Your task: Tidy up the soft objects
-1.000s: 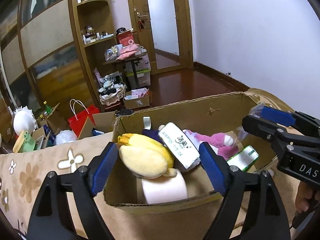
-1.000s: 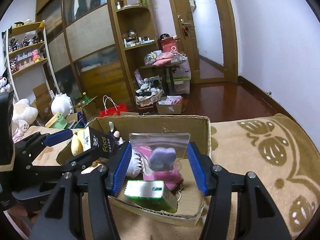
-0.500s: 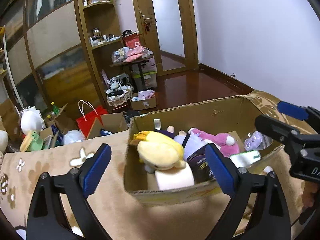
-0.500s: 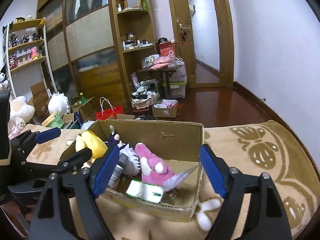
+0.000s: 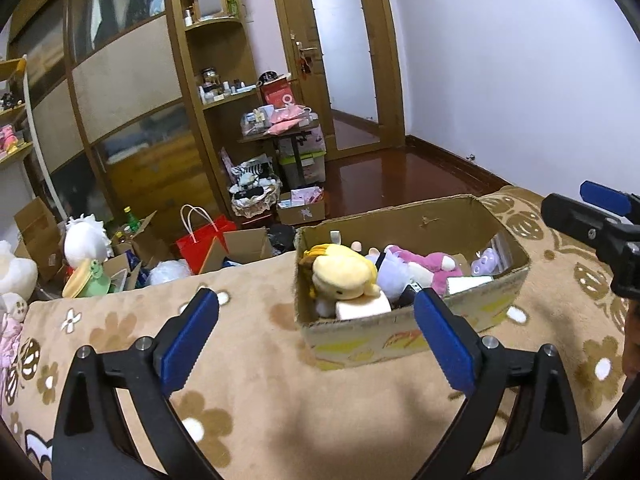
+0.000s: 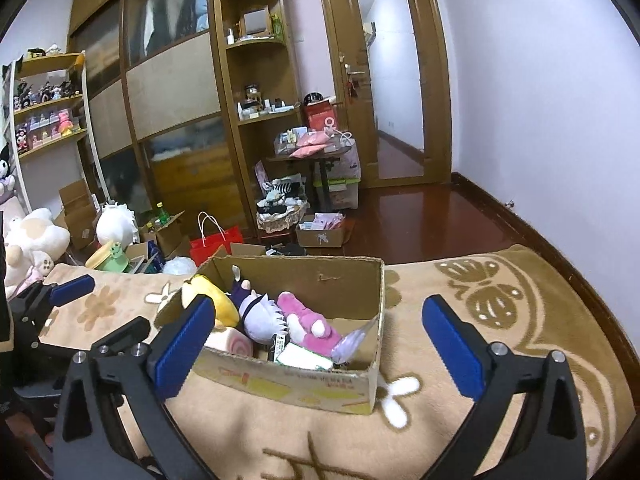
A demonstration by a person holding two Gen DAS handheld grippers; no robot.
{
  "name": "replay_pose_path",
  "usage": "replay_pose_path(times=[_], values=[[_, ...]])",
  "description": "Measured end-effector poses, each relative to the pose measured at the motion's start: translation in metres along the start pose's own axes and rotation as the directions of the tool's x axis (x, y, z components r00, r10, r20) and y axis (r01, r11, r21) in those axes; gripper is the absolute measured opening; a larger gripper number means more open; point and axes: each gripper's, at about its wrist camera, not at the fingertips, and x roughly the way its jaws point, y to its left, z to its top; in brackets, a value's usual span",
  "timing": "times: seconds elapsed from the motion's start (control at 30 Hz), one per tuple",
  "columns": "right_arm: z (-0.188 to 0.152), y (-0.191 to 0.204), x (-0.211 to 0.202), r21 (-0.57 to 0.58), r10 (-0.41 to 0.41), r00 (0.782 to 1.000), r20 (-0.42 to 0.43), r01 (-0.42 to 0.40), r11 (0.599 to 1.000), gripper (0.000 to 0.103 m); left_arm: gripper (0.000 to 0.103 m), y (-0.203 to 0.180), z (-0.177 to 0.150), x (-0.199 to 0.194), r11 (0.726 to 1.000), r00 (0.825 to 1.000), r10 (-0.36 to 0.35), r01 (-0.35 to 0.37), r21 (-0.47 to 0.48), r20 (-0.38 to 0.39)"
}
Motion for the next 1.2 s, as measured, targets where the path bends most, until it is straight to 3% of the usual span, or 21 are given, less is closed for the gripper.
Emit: replay_pose_path(times=[0.27,0.63,0.9,1.2], values=[[0.0,0.009,-0.048,-0.034,-0.04,0.998,0.056,0.042,0.999,0.103,0.097,0.015,-0.005,-0.047,0.997,0.999,0.033,-0.031,-0.07,0.033],[-0.01,0.012,-0.096,-0.029,-0.067,0.993,0.099,0.07,0.997,0.103,0.097,0.018,-0.023,-0.094,0.996,0.997,0.051,-0.046,-0.078,0.056],[-0.021,0.01,-0.112,-0.022,-0.075,0.991,0.112,0.078,0.997,0.103,0.097,0.016,-0.032,-0.108,0.996,0.998,0.042,-0.038,-0.082,0.052],[-0.036,0.003,-0.104,-0.013,-0.096,0.992,0.083,0.097,0.995,0.103,0.097,0.013,-0.037,-0.095,0.996,0.999,0.038,-0.035,-0.079,0.036]])
